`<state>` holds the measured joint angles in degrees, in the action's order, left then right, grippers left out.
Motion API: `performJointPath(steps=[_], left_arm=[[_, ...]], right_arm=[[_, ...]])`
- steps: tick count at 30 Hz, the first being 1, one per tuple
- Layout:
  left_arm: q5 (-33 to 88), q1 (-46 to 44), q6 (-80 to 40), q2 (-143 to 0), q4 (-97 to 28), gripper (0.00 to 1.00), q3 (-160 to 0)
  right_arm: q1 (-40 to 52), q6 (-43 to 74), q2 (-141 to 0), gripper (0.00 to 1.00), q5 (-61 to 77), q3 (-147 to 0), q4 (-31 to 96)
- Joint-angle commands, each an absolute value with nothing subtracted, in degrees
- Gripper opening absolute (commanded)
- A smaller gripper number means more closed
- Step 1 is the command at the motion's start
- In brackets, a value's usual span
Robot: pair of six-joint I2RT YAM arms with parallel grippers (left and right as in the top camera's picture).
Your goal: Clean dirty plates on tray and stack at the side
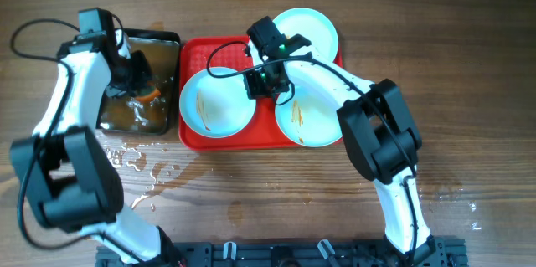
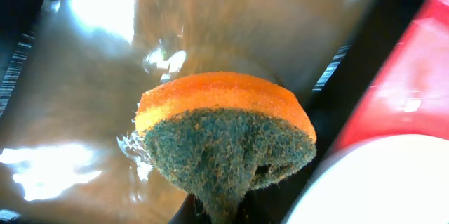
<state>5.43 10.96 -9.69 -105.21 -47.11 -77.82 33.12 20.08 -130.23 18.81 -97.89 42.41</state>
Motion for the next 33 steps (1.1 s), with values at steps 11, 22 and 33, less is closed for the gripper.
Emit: performJointPath(steps=[11, 22, 33], left_arm=[[4.86, 10.76, -9.15, -100.62, -48.58, 0.04, -79.13], [4.38, 10.76, -9.19, -100.62, -48.66, 0.04, -79.13], [-4.80, 10.57, -10.13, -100.22, -48.49, 0.04, -79.13]], right_arm=[[31.57, 17.74, -131.59, 0.04, 22.15, -98.15, 43.18], [31.57, 17.30, -131.59, 0.04, 22.15, -98.13, 43.16], [31.57, 16.69, -131.59, 0.04, 22.13, -98.13, 42.94]])
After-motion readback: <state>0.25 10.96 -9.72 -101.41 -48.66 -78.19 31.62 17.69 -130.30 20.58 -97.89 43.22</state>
